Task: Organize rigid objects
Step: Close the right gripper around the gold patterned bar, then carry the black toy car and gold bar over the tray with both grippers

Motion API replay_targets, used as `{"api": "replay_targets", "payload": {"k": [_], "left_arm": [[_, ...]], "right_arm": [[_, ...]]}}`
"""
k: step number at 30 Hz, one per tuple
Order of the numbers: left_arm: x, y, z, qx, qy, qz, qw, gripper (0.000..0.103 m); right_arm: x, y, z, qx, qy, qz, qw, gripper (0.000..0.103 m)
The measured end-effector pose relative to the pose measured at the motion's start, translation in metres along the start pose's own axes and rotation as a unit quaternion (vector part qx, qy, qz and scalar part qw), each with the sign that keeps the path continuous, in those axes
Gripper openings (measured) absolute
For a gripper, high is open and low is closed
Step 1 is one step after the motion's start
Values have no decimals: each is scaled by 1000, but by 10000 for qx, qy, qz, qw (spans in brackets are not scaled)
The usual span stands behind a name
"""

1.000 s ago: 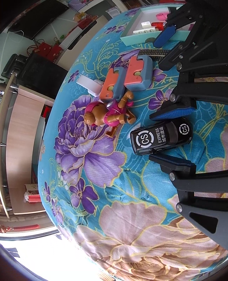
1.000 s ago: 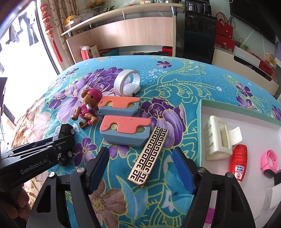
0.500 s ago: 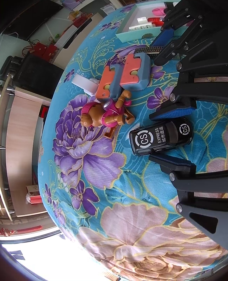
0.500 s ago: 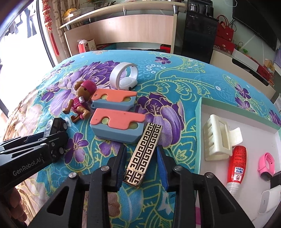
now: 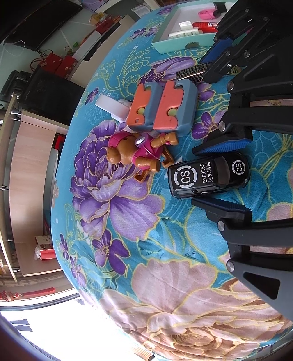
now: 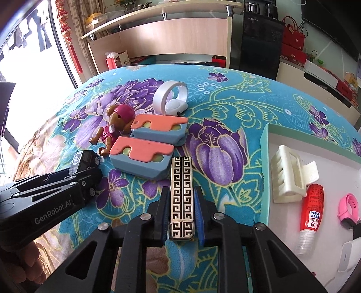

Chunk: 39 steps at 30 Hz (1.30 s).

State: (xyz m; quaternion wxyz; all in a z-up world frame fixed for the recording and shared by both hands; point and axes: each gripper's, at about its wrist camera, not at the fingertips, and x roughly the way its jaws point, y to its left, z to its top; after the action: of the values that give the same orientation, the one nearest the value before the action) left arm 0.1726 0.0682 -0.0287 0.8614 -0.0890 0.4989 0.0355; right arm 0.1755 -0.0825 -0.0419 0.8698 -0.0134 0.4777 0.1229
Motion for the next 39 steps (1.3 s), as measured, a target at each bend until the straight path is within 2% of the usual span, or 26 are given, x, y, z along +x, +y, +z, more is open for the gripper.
{"api": "replay_targets", "payload": {"k": [9,13,16,23,27,33,39], "left_arm": [[-32,0,6,-79,-526,65,9986,38],[-56,-9,9,8,-926,-30,9957,38],[-65,-23,10,147,-1080,-168,9939,38],[-72,-76,4,660,-1219,-650,9882,38],[-67,-114,-6,1002,-1184,-862,9841,38],[-65,-164,-23,1602,-1194,-1107,9736,38],[-54,-204,-44,2072,-949,-1250,9656,38]], "right_arm": [[-33,-11,9,237,-474,108,9985,21],[-52,-18,13,363,-760,133,9964,21],[-62,-28,14,485,-878,117,9949,21],[-78,-71,12,951,-1042,-180,9898,21],[-86,-109,4,1256,-1069,-653,9841,21],[-103,-163,-12,1823,-1128,-982,9718,21],[-120,-198,-28,2178,-1220,-1196,9609,21]]}}
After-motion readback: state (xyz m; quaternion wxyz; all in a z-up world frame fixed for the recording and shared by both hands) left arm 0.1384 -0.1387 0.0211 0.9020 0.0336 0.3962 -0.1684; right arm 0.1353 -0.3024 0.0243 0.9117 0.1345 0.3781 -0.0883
